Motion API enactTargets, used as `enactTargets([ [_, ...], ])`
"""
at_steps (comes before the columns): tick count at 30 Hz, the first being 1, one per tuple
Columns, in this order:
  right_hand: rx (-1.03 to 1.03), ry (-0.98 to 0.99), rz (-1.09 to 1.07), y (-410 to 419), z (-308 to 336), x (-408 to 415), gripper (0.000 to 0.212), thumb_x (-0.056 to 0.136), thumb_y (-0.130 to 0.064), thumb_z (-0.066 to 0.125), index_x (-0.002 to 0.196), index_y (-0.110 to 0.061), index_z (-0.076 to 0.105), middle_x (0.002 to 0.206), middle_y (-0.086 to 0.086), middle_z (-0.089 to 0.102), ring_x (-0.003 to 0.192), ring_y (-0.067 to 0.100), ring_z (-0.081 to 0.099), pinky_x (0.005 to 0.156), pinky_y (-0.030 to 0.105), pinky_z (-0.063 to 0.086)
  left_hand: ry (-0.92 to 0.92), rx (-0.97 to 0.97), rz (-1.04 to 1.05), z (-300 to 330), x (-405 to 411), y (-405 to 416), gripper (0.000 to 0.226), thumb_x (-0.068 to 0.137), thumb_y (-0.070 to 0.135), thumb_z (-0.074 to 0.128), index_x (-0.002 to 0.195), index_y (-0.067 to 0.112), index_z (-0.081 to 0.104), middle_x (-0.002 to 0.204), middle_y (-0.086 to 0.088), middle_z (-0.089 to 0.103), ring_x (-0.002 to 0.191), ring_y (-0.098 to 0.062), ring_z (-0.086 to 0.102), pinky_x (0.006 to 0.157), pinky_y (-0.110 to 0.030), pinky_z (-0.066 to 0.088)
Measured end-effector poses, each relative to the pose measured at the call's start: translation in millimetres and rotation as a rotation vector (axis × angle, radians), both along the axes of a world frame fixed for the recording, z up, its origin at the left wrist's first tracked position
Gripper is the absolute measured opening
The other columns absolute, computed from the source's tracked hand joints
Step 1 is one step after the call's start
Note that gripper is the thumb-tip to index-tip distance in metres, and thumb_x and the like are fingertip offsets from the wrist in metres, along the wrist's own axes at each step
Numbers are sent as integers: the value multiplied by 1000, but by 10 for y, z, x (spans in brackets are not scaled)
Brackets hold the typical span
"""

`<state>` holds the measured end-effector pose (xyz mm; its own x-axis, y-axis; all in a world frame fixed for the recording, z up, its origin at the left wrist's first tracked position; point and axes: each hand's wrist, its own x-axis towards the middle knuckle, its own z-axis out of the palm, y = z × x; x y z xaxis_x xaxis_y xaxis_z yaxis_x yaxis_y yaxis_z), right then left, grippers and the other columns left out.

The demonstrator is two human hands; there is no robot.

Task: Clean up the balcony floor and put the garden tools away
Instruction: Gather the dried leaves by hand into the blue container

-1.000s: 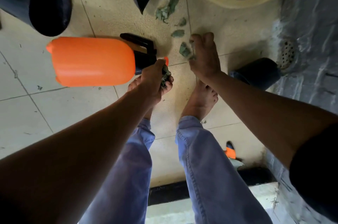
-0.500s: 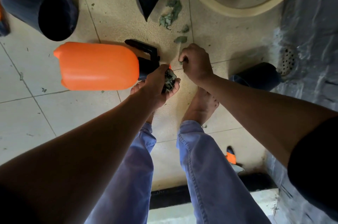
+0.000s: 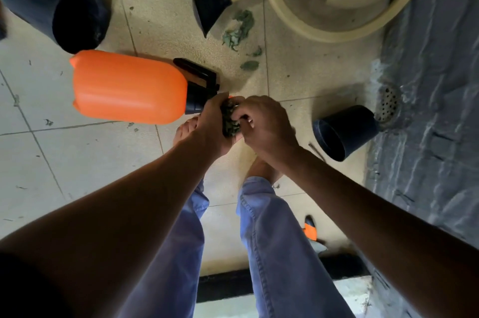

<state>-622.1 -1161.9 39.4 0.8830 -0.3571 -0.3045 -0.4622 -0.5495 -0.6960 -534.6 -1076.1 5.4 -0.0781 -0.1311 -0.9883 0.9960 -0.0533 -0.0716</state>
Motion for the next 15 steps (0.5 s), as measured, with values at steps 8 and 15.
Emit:
enactTargets([
  [8, -105, -106, -156, -244, -37, 174, 26, 82, -2, 47, 97, -6, 68, 90, 5, 69, 82, 20, 64, 69, 32, 52, -51, 93, -14, -98, 30, -92, 27, 97, 34, 63, 77, 18, 55, 61, 1, 56, 47, -11, 56, 41, -20, 46],
  [15, -397, 428, 326, -721, -798, 580, 103, 82, -15, 81, 161, -27, 17, 169, 17, 4, 154, 43, 13, 119, 48, 35, -7, 37, 16, -119, 45, -26, 38, 101, 30, 58, 65, 20, 48, 58, 3, 45, 43, -7, 43, 35, -15, 34],
])
